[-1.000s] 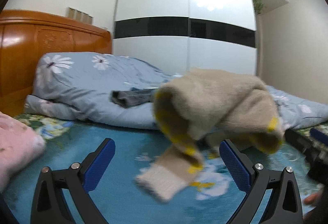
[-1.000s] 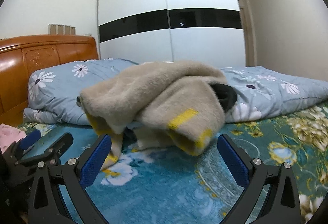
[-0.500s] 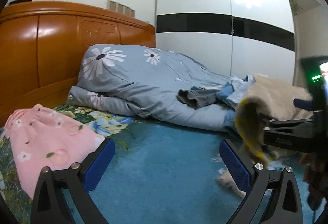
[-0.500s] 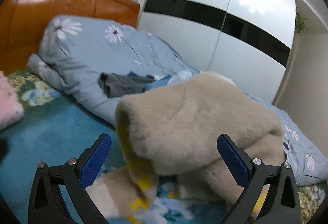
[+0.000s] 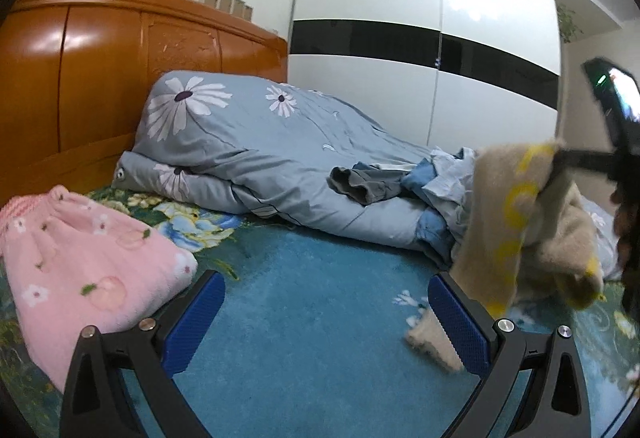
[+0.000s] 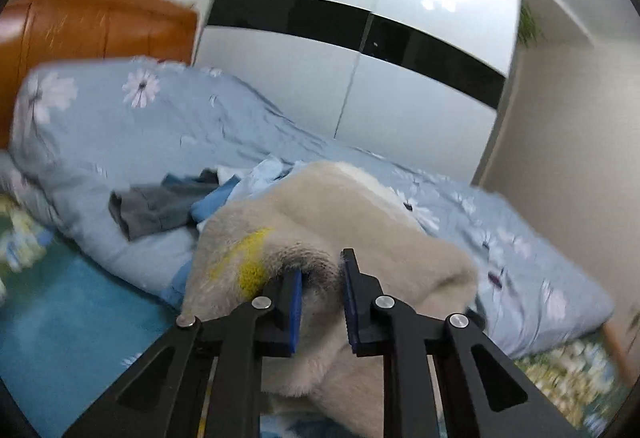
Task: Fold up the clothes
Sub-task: 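Grasp the beige sweater with the right gripper and lift it, then grasp the sweater sleeve cuff with the left gripper while the right gripper holds the sweater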
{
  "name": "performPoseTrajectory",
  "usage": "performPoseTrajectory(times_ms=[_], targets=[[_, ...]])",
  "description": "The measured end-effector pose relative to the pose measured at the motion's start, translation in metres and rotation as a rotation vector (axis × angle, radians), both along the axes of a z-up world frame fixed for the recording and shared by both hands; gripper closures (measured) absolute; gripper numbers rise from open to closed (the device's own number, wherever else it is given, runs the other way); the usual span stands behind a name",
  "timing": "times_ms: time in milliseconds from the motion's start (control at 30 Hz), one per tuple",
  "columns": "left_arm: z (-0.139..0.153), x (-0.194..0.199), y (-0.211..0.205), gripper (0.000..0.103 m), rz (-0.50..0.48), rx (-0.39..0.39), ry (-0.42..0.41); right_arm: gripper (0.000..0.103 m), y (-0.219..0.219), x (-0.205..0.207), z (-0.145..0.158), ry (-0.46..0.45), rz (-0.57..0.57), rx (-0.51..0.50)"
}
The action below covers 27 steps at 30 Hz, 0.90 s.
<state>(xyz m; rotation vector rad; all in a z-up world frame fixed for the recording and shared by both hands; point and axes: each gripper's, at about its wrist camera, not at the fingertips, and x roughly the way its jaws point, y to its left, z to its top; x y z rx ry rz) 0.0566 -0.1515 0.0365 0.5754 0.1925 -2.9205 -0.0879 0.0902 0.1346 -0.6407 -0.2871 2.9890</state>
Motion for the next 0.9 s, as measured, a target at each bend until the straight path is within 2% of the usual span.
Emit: performPoseTrajectory(times_ms=[67,167,233,367,433,467,567,700,767,900], targets=[[0.003,0.013,0.002,0.0,-0.031,-0.026,0.003,0.088,0.014,0.016,0.017,0.04,0.015,-0.057],[0.015,0.032,0.001,0.0,-0.036,-0.027,-0.006,0.09,0.022,0.048,0.049,0.094,0.056,-0.078],[0.019,0.049,0.001,0.0,-0.062,0.015,0.002,0.096,0.02,0.077,0.073,0.118,0.104,-0.092],[0.015,0.086,0.009,0.0,-0.164,0.178,-0.031,0.096,0.02,0.127,0.099,0.132,0.184,-0.088],[0.011,0.098,0.017,0.0,-0.214,0.212,-0.077,0.096,0.023,0.154,0.105,0.121,0.23,-0.102],[0.012,0.105,0.023,0.0,-0.226,0.199,-0.087,0.096,0.024,0.166,0.107,0.116,0.252,-0.11],[0.021,0.128,0.037,0.0,-0.254,0.14,-0.084,0.096,0.026,0.215,0.104,0.083,0.347,-0.144],[0.04,0.156,0.043,0.0,-0.279,0.104,-0.054,0.096,0.018,0.273,0.09,0.026,0.495,-0.179],[0.048,0.165,0.044,0.0,-0.29,0.103,-0.043,0.096,0.013,0.286,0.077,-0.034,0.553,-0.197],[0.055,0.176,0.05,0.0,-0.325,0.11,-0.045,0.096,-0.019,0.286,0.029,-0.223,0.617,-0.129]])
